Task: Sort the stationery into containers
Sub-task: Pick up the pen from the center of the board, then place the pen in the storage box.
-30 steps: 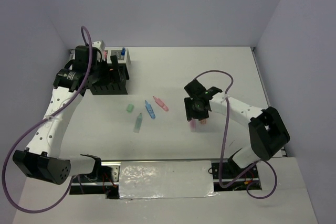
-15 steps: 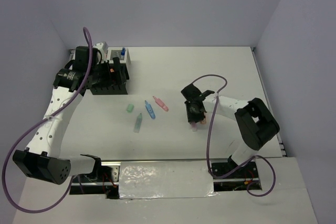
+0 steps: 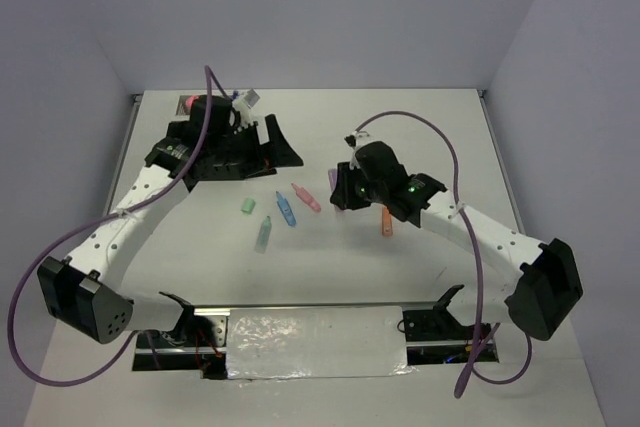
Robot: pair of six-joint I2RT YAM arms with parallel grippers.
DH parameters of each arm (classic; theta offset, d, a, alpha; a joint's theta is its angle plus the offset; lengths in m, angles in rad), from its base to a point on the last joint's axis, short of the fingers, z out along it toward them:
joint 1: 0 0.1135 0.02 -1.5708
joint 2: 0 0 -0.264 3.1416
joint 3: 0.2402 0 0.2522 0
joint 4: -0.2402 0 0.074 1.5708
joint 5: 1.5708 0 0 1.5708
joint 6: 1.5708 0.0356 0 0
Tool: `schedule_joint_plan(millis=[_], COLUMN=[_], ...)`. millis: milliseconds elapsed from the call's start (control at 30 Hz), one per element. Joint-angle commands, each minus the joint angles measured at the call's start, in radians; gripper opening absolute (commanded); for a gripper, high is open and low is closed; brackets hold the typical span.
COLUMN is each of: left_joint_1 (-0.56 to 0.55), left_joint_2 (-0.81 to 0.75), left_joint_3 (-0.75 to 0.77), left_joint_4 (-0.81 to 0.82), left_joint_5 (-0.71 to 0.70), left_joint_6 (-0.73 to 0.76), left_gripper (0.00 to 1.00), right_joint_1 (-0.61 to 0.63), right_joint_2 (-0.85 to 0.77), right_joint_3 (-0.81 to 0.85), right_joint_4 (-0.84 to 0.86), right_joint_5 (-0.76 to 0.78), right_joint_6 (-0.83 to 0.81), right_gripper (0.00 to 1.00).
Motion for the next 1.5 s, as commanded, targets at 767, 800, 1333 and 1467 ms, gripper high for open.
schedule_joint_plan(millis=[767, 800, 1333, 1467], left_joint_1=[-0.152, -0.152, -0.039, 0.119], left_joint_2=[0.154, 0.157, 0.111, 0.137], left_joint_3=[0.076, 0.084, 0.119, 0.068], left_joint_4=[0.263, 0.261, 0.227, 0.390], left_joint_5=[0.056, 0.058, -0.760, -0.794], left_joint_6=[-0.189, -0.186, 0.366, 0.366], left_gripper=[0.35, 0.24, 0.00, 0.00], right_joint_1=[0.072, 0.072, -0.028, -0.028], right_joint_2=[-0.053, -0.052, -0.183, -0.209], right_joint_3=[0.293, 0.294, 0.186, 0.161], right_joint_4=[-0.010, -0.012, -0.038, -0.071], right_joint_5=[-0.079, -0.078, -0.041, -0.061], right_joint_6=[-0.057, -0.057, -0.089, -0.089], right_gripper=[0.11, 0.11, 1.00, 1.00])
